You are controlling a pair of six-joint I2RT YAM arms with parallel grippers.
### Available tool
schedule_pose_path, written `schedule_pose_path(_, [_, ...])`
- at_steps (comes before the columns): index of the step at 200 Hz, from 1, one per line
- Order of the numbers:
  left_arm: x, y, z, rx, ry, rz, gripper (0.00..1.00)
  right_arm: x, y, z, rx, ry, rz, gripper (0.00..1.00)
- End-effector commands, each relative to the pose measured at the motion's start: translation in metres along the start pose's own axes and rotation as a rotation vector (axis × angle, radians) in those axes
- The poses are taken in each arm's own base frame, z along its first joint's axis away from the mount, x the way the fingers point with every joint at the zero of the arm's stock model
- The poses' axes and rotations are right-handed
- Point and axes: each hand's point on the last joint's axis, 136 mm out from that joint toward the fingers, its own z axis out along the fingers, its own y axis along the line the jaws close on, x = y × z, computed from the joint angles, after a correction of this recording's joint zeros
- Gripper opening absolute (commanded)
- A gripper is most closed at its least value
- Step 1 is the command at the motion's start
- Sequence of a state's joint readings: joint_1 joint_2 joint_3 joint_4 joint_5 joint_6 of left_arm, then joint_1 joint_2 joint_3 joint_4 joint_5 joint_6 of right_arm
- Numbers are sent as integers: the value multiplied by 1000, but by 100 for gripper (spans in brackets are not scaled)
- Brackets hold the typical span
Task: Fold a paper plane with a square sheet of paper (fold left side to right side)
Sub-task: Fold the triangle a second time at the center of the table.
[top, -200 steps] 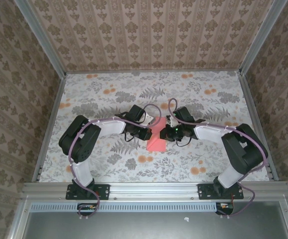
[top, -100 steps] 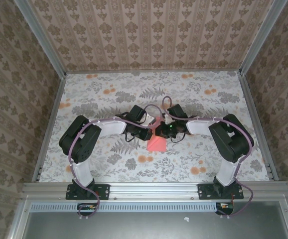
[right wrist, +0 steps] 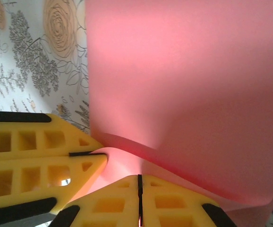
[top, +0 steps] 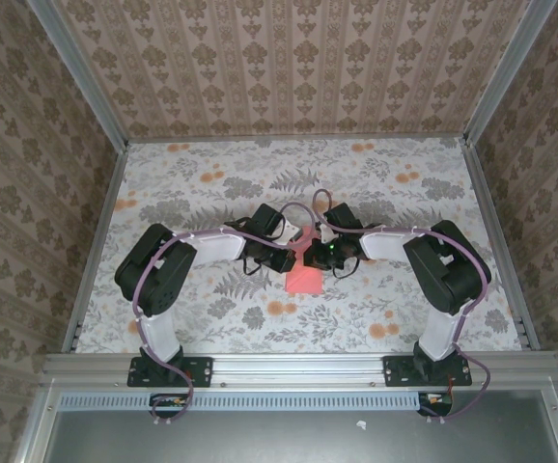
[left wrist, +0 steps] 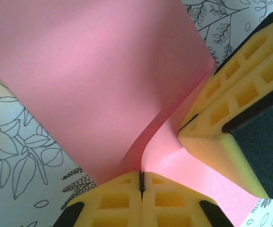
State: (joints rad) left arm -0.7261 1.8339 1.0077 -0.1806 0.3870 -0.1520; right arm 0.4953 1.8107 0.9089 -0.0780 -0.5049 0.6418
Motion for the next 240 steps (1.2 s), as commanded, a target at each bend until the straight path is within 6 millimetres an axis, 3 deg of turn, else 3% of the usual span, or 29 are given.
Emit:
schedule_pose_path(1, [17,6,8,-28,70,7,2,7,-16,5,67,32,9,9])
schedule_pose_path(33, [11,4,4,-28,52,8,2,11,-24,6,105,47,25,9])
schedule_pose_path(50, [3,-1,-3,-18,27,6,8,15,-28,8,112,58,33,9])
schedule_pose_path(88, [-18,-11,-41,9,-71,-28,23,18,-31,9,115,66,38,8])
schedule_pose_path(128, [-14,-32,-73,149,-133,-118,24,16,-27,8,105,62,29,9])
schedule_pose_path(147, [-5,-55,-74,298,-104,-155,24,16,-27,8,103,62,27,9])
schedule_pose_path(169, [7,-69,-68,416,-60,-207,23,15,-27,9,102,64,25,9])
schedule_pose_path(240, [23,-82,-34,525,58,-236,23,17,-27,9,101,74,25,9])
